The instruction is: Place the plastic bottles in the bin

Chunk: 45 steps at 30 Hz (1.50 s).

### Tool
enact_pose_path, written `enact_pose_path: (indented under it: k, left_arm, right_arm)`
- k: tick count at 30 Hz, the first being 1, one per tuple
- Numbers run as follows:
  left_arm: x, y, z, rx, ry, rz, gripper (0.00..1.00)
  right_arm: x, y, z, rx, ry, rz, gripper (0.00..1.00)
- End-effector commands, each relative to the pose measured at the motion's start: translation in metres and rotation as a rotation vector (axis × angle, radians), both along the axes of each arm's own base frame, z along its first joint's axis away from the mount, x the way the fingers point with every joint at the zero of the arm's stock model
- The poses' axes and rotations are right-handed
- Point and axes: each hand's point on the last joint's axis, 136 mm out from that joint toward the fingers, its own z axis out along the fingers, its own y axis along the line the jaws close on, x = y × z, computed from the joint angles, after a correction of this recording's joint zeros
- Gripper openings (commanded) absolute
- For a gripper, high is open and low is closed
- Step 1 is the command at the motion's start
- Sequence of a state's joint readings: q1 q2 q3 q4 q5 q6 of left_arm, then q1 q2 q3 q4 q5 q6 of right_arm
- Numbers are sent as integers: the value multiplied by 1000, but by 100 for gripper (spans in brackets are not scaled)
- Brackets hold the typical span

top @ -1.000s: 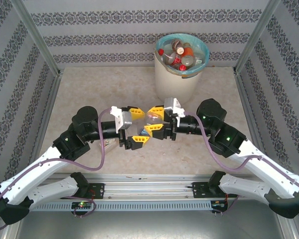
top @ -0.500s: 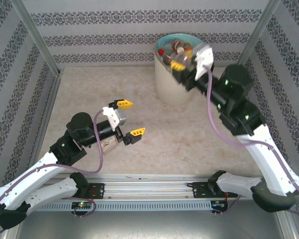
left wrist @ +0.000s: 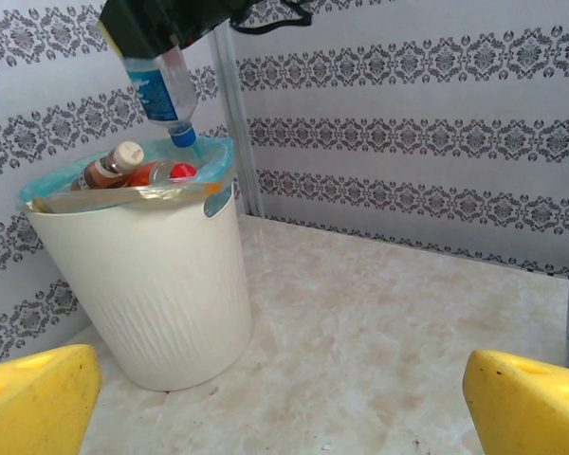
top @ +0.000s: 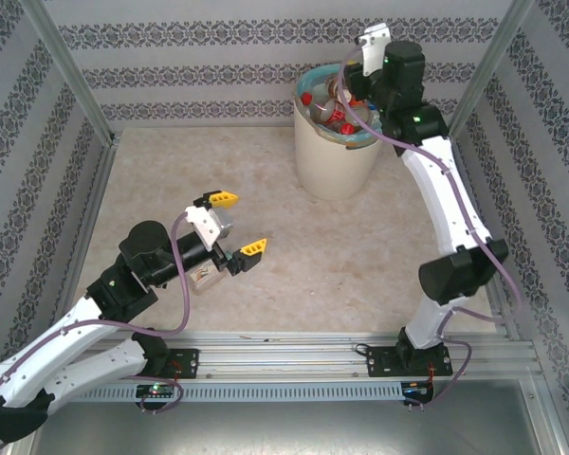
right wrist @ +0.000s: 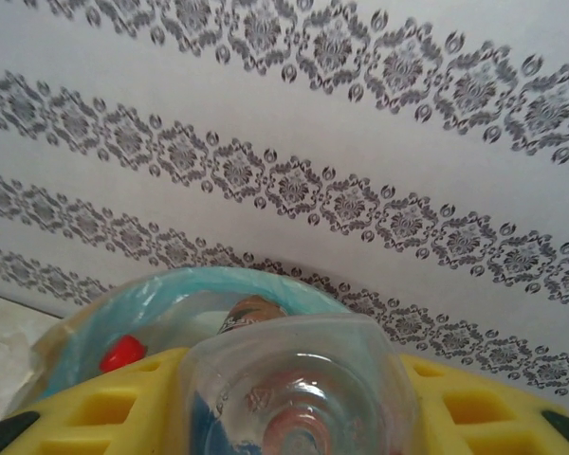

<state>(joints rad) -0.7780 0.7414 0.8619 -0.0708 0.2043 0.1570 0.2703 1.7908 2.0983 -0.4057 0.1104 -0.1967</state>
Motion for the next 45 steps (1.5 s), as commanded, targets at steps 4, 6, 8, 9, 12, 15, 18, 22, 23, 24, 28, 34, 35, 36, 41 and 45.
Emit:
enact_pose_path:
  k: [4, 6, 8, 9, 12, 15, 18, 22, 23, 24, 28, 34, 35, 36, 41, 45]
  left_arm:
    - [-1, 5, -9, 31, 1, 24, 98]
    - [1, 6, -10, 35, -2, 36, 98]
    - [2, 8, -10, 38, -4, 47, 98]
    - [3, 8, -10, 42, -5, 49, 98]
    - [4, 11, -10, 42, -13, 64, 98]
    - [7, 15, -8, 39, -18, 94, 98]
    - [8, 17, -8, 43, -21, 111, 98]
    - [8, 19, -9, 46, -24, 115, 98]
    - [8, 19, -9, 46, -24, 117, 98]
    - [9, 19, -9, 45, -23, 120, 98]
    - [11, 17, -10, 47, -20, 120, 98]
    - [13, 18, -13, 49, -13, 132, 98]
    - [13, 18, -13, 53, -14, 133, 98]
    - [14, 18, -15, 56, -14, 137, 98]
    - [16, 17, -18, 67, -10, 144, 98]
    - [18, 15, -22, 84, 0, 138, 98]
  right_arm:
    - [26, -16, -9, -102, 34, -96, 30]
    - [35, -20, -15, -126, 54, -139, 31]
    - [43, -26, -24, -143, 78, -177, 32]
    - [47, -28, -26, -143, 83, -196, 33]
    - [57, -33, -38, -139, 119, -239, 34]
    - [66, -36, -54, -156, 154, -267, 38]
    - [74, -33, -72, -160, 190, -271, 48]
    - [71, -18, -75, -110, 204, -227, 74]
    - [68, -11, -70, -92, 198, -204, 78]
    - [64, -6, -62, -65, 184, -185, 80]
    - [50, 4, -34, 31, 141, -136, 81]
    - [36, -5, -15, 170, 128, -105, 70]
    - [37, -8, -17, 189, 134, -101, 70]
    - [38, -13, -21, 204, 147, -109, 70]
    - [44, -32, -63, 240, 255, -162, 57]
    - [40, -35, -104, 269, 363, -181, 45]
